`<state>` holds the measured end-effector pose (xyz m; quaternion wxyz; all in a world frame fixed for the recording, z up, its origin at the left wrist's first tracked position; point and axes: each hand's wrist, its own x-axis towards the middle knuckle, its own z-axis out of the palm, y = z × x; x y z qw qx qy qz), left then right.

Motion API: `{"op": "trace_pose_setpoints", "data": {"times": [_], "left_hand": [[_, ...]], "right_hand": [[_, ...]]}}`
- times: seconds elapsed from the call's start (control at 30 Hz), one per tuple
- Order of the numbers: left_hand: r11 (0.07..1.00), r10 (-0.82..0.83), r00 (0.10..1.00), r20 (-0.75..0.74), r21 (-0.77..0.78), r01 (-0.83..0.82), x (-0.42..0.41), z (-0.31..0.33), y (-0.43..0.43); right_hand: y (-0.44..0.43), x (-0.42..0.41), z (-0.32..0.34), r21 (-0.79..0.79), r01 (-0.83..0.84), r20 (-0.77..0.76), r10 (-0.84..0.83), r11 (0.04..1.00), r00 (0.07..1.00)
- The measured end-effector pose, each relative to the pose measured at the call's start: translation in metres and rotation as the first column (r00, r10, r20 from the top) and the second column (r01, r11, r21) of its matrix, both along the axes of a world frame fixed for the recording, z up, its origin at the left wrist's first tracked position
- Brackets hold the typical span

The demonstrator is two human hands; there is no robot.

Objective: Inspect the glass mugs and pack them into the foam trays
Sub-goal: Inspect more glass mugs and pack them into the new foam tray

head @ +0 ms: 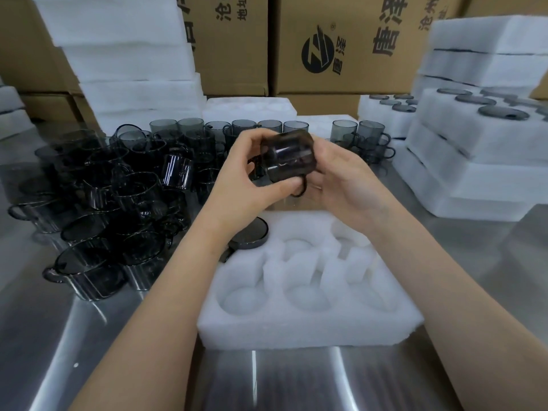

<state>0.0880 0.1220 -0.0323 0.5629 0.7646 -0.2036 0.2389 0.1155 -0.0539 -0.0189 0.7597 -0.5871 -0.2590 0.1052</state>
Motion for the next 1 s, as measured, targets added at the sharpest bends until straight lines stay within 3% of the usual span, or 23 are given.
{"op": "trace_pose_setpoints", "data": {"times": [0.2, 0.33, 0.47, 0.6, 0.7, 0.83, 0.9, 1.0], "left_hand": [[0.992, 0.042, 0.996, -0.081, 0.118, -0.032, -0.003, 0.003, -0.004], [0.956, 0.094, 0.995, -0.023, 0.28, -0.084, -0.008, 0.004, -0.008], [0.927, 0.087, 0.995, 0.044, 0.363, -0.097, -0.009, 0.005, -0.008], [0.951, 0.061, 0.998, 0.013, 0.304, -0.062, -0.008, 0.005, -0.007], [0.984, 0.034, 0.999, -0.025, 0.178, -0.029, -0.005, 0.004, -0.006], [0.998, 0.008, 0.998, -0.056, 0.06, -0.005, -0.004, 0.002, -0.002], [0.996, 0.009, 0.998, -0.066, 0.084, -0.003, -0.005, 0.003, -0.003], [0.988, 0.016, 0.998, -0.061, 0.154, -0.006, -0.006, 0.003, -0.005]], "right_hand": [[0.006, -0.005, 0.0, -0.067, 0.177, 0.189, -0.161, 0.982, 0.969], [0.009, -0.008, -0.002, -0.188, 0.37, 0.337, -0.294, 0.91, 0.894], [0.011, -0.006, -0.001, -0.118, 0.463, 0.379, -0.391, 0.878, 0.839], [0.008, -0.004, 0.002, -0.073, 0.371, 0.14, -0.358, 0.926, 0.923], [0.002, -0.002, 0.004, 0.012, 0.118, -0.021, -0.117, 0.993, 0.993], [-0.001, -0.002, 0.005, 0.122, -0.146, -0.006, 0.148, 0.982, 0.989], [-0.001, -0.002, 0.004, 0.073, -0.108, 0.028, 0.106, 0.992, 0.994], [0.001, -0.002, 0.001, -0.122, 0.153, 0.122, -0.138, 0.981, 0.983]]}}
